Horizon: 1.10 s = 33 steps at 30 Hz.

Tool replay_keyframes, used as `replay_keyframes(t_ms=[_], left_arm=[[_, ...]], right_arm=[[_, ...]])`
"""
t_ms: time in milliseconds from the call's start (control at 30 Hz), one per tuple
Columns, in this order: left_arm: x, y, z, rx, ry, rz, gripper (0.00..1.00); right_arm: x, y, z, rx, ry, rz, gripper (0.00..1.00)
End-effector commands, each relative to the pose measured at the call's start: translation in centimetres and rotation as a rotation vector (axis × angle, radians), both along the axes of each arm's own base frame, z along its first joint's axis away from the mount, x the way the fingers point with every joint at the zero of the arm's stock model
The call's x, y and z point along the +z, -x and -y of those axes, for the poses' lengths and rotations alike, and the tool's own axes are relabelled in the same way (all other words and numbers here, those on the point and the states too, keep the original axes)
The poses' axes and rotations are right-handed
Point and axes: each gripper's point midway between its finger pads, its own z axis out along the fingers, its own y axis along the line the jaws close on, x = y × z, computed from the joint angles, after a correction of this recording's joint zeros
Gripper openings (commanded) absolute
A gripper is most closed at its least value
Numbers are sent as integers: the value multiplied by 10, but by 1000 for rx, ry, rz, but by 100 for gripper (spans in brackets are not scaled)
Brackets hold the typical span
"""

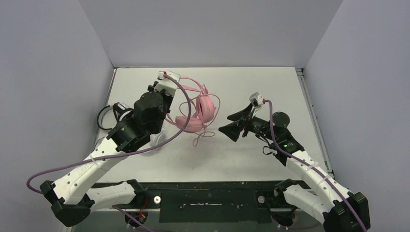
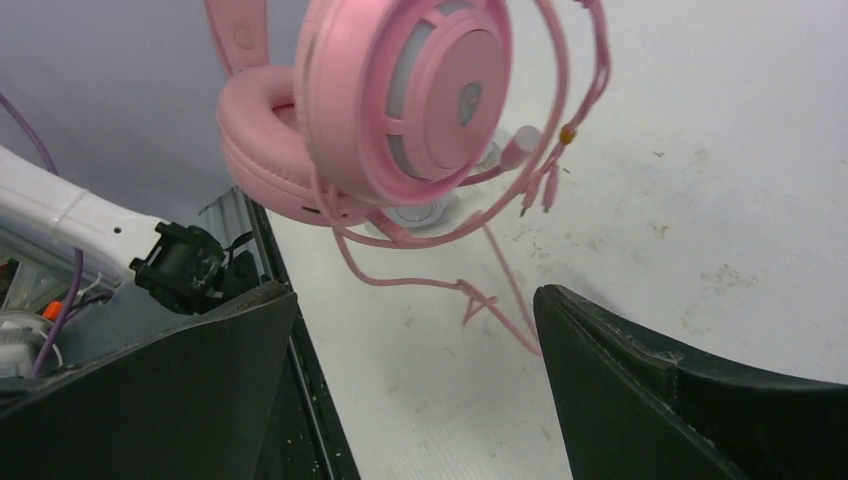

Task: Wrap the headphones
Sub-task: Pick up the headphones from the center of the board.

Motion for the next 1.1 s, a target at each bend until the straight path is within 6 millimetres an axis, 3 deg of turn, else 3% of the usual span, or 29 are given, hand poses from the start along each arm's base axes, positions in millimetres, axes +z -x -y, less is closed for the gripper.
replay_keyframes(t_ms=[0,267,533,600,667,800,967,1067], left_arm=[[37,-4,5,23,181,95,0],[34,-10,16,4,178,73,0],[36,-5,17,-19,208,69,0],[35,-4,16,-21,212,68,0],[31,-4,16,-19,203,64,0],[14,-10,0,106,165,45,0],[-23,-21,-20,236,128,9,0],[-55,-36,-45,313,137,-59,0]], right_arm=[[12,11,-16,27,-6,88,90],[-14,13,-57,-11,34,113,77],[-25,-5,-73,-79,46,101,61],[-25,-7,-74,-84,51,104,52],[-24,-6,-73,-84,51,105,37],[-14,-6,-65,-122,39,109,0],[0,-14,-29,-287,36,110,0],[8,-20,-1,-416,45,110,0]])
